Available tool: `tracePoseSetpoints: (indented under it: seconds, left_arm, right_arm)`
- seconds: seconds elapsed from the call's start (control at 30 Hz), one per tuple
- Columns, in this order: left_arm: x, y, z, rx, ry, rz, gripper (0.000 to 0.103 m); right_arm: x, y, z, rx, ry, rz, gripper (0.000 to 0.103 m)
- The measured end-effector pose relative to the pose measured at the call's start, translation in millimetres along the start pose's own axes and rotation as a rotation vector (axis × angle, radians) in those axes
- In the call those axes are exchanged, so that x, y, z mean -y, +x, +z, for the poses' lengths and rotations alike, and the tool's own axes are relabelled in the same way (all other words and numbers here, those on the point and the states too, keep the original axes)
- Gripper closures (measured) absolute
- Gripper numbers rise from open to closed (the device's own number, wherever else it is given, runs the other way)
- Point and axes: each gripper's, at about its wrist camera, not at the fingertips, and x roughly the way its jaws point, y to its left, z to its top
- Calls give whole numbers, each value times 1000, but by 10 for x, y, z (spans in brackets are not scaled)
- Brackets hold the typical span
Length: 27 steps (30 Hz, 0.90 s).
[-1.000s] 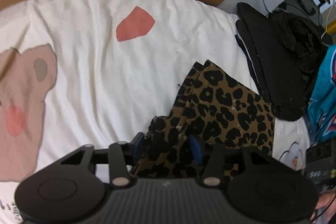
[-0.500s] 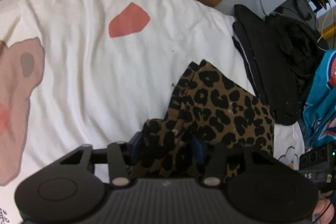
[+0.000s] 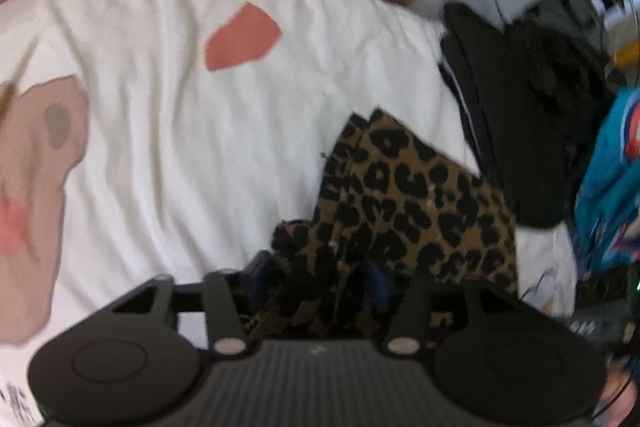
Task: Fold clothes
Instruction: 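Grasp the skirt with the left gripper while the right gripper holds its edge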
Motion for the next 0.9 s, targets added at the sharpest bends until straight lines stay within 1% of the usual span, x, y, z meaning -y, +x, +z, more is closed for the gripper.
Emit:
tracePoseSetpoints:
  seconds: [0.1, 0.17, 0.27, 0.37, 0.43, 0.47, 0.5, 0.53, 0.6, 0.7, 0.9]
  left_arm:
    - [-18, 74, 73, -37, 23, -22, 45]
    - [-27, 110, 104, -47, 38, -25, 43]
    - [-65, 140, 121, -57, 21, -55, 44]
    - [-73, 140, 84, -52, 2, -85, 49]
    - [-62, 131, 46, -39, 0, -88, 57]
    - [-56, 123, 39, -32, -3, -90, 64]
    - [-47, 110, 30, -23, -5, -89, 67]
    - [-34, 91, 19, -14, -6, -86, 69]
    - [29, 37, -3, 6, 16, -80, 74]
    - [102, -50, -20, 28, 37, -81, 77]
    - [143, -329, -62, 107, 1, -104, 78]
  right_arm:
    - [48, 11, -17, -2, 7, -8, 90]
    - [82, 33, -20, -1, 28, -14, 85]
    - [109, 68, -19, -4, 43, -16, 83]
    - [115, 114, -19, -7, 49, -8, 83]
    - [110, 148, -19, -9, 48, -7, 83]
    - [104, 162, -18, -10, 44, -10, 85]
    - [99, 177, -18, -11, 41, -14, 86]
    - [86, 182, -16, -11, 35, -21, 89]
    - [55, 188, -12, -10, 24, -36, 92]
    - [-38, 157, -2, -4, -2, -51, 94]
    - [-308, 35, 51, 17, -85, -31, 94]
